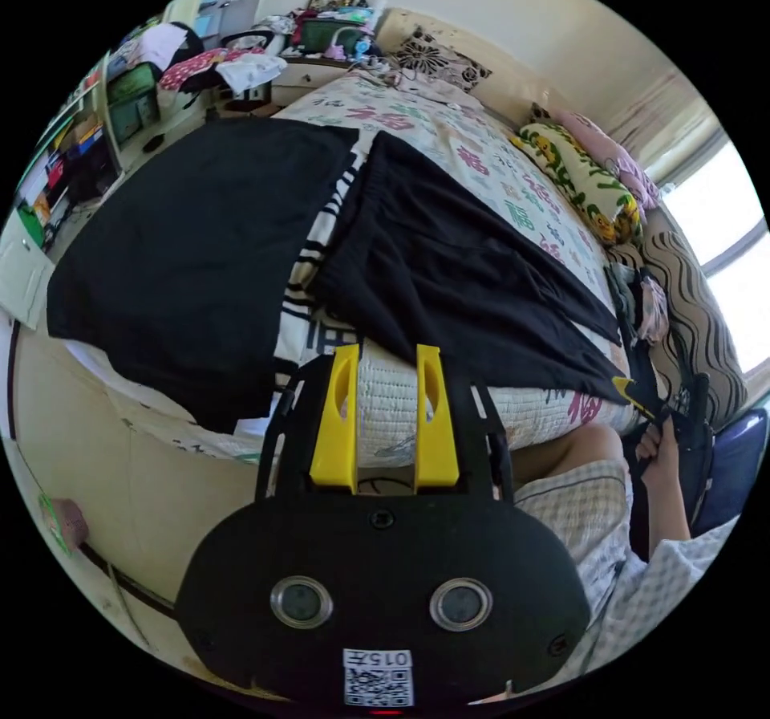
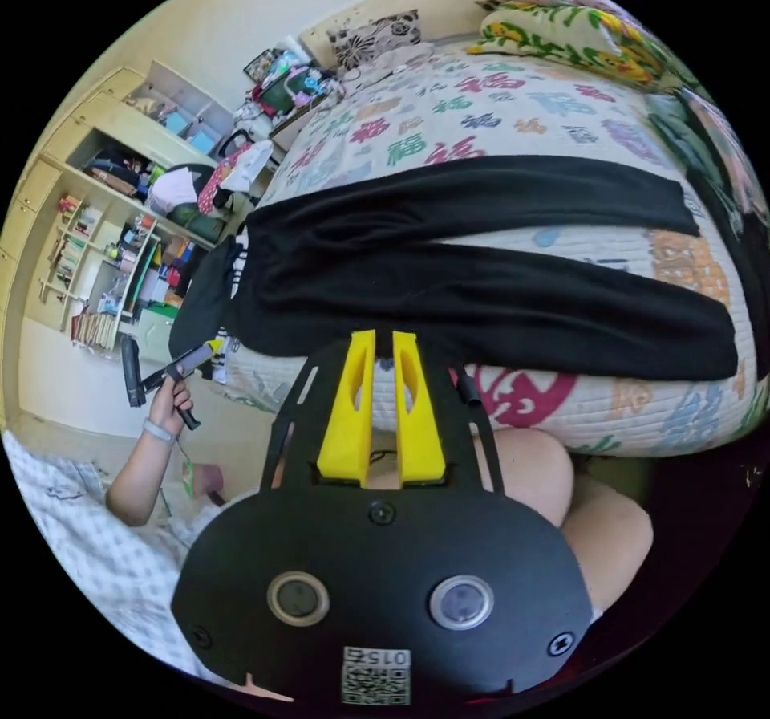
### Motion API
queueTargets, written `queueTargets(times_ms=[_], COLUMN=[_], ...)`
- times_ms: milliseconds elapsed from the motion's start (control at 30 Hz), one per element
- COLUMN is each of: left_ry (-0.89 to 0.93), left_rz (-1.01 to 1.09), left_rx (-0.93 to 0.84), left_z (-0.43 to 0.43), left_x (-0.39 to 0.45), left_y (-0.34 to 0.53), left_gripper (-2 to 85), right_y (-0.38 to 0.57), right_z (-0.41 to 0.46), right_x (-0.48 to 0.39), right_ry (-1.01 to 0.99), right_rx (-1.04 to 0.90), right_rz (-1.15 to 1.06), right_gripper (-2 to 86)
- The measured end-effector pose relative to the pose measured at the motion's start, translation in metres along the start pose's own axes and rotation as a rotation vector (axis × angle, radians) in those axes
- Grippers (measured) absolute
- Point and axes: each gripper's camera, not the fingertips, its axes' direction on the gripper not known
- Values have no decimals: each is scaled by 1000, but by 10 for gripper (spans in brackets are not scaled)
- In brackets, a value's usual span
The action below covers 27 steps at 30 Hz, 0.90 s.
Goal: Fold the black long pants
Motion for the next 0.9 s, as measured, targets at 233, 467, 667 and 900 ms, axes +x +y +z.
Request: queueTargets(times_ms=[233,467,667,900], left_ry=[-55,-192,-173,0], left_rz=[66,164,131,68], left_rx=[-88,-74,-60,-67], left_z=[7,-7,-29,-72], left_x=[14,45,38,6], left_y=[-39,-52,-69,-91], left_gripper=[145,168,170,149], right_y=[-16,-18,-13,-23], right_z=[91,143,144,122], right_x=[-64,-85,-91,-65], right_ry=[203,311,346,189], right_rx=[-226,-285,-258,-326], right_rz=[-41,22,1,42], right_gripper=[36,15,6,1])
